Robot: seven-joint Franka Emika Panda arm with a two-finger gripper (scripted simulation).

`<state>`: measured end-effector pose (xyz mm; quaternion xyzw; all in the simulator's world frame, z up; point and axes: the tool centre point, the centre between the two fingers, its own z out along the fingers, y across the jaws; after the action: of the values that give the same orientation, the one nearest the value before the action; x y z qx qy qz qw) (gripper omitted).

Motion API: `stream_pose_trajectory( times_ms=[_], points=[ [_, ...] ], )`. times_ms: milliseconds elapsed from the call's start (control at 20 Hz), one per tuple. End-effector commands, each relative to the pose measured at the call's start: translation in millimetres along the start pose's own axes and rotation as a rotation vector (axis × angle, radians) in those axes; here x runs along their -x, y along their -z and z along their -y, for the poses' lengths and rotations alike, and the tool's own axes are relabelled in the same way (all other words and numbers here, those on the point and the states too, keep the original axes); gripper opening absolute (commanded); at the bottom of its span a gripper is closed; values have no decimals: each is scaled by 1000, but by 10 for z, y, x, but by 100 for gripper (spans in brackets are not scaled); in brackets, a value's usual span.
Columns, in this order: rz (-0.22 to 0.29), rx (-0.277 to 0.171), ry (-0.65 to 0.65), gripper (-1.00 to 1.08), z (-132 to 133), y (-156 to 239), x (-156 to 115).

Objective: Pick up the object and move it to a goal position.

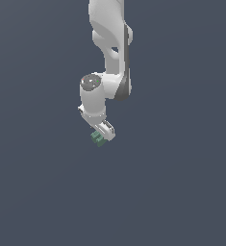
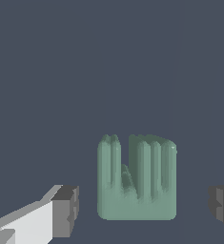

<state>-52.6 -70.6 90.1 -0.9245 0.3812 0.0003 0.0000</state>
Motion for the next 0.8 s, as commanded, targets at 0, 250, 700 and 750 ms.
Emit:
stream_pose_trajectory(
  times_ms=[0,250,700,750],
  points=[
    [0,0,0,100,1,-2,0],
    [0,0,-1,100,-1,-119,4],
    [0,0,-5,100,-9,-481,5],
    [0,0,-5,100,-8,-494,4]
  ],
)
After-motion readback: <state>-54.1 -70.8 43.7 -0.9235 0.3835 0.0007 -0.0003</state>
